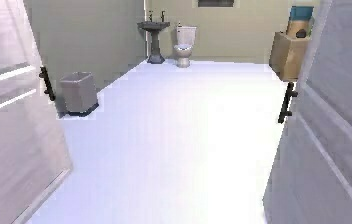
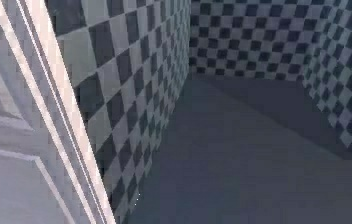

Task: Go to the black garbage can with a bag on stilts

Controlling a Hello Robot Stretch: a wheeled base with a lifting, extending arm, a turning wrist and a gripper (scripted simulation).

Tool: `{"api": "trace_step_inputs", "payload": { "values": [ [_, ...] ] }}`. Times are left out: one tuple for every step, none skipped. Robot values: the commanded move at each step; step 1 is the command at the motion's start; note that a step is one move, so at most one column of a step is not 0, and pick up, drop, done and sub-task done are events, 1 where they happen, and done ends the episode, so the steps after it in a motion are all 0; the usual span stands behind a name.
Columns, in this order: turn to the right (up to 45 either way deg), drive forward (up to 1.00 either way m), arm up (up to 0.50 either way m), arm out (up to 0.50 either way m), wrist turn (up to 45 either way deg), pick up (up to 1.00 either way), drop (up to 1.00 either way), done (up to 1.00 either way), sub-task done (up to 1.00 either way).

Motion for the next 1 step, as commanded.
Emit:
{"api": "trace_step_inputs", "payload": {
  "values": [
    [0.0, 1.0, 0.0, 0.0, 0.0, 0.0, 0.0, 0.0, 0.0]
  ]
}}
